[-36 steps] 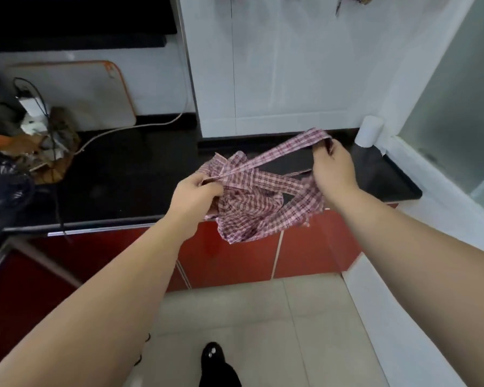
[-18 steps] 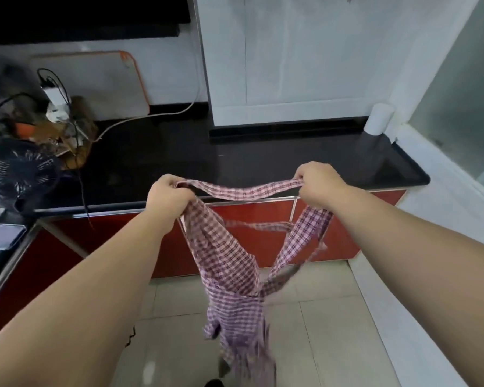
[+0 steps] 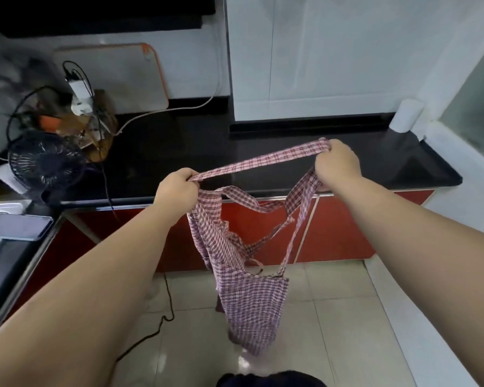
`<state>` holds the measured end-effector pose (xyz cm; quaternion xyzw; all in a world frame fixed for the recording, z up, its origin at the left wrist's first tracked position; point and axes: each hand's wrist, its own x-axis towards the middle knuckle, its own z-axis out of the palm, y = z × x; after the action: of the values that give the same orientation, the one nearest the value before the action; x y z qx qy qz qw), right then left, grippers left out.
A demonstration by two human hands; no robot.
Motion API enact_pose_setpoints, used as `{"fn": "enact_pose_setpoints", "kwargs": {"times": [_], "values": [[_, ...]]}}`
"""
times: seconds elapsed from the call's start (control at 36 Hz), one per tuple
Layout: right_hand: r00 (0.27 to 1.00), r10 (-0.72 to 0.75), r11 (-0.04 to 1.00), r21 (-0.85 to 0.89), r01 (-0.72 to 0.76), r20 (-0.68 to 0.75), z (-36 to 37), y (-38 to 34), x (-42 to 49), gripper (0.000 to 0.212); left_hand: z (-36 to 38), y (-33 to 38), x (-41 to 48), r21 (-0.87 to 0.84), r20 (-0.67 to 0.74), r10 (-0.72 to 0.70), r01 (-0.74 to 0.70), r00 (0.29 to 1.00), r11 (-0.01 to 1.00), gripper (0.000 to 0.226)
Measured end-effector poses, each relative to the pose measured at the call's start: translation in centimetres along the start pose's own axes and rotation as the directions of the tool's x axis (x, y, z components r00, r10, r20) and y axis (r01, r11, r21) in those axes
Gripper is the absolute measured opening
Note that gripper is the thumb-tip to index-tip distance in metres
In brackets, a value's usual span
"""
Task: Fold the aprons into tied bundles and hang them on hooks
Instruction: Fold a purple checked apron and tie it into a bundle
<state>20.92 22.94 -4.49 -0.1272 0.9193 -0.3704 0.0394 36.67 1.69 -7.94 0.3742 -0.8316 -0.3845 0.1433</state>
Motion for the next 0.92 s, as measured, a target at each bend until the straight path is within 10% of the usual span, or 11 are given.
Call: {"fn": "enact_pose_setpoints", "kwargs": {"times": [0.14,0.28,0.36,0.53,0.64,0.75,0.92], "values": [[0.993,0.093,0.983,0.15,-0.104,0.079,1.4,-1.1,-0.6,0.031,-0.7,-0.5,-0.6,0.003,0.079,-0.047,0.047,0.996,0.999,0.022],[0.89,0.022,0.729,0.602,-0.326,0.456,2.7,-4.4,-2.7,0.029,-0.2,1.3,-1.4,-0.267,0.32,-0.067,0.158,0.945,0.951,0.03],[0.838,-0.056,0.735,0.591,-0.333,0.543,3.7,-5.5,-3.8,0.075,0.6,3.6,-2.0,-0.44,0.448,-0.028,0.248,0.893,0.863,0.029],[0.778,-0.17,0.728,0.609,-0.315,0.605,4.8,-4.3,-4.6,0.055,0.3,6.2,-1.5,-0.648,0.432,-0.051,0.349,0.9,0.677,0.036],[0.759,-0.162,0.894,0.42,-0.158,0.631,5.5,-3.1,-4.8,0.104,0.5,7.5,-1.3,-0.747,0.407,-0.076,0.38,0.91,0.545,0.029],[0.815,-0.195,0.95,0.311,0.02,0.545,6.7,-2.7,-5.0,0.023,1.3,8.4,-1.6,-0.73,0.415,-0.042,0.36,0.909,0.581,0.017],[0.845,-0.068,0.546,0.729,-0.413,0.53,3.8,-3.0,-3.9,0.029,1.4,6.6,-1.9,-0.519,0.539,0.206,0.129,0.816,0.845,0.019]]}}
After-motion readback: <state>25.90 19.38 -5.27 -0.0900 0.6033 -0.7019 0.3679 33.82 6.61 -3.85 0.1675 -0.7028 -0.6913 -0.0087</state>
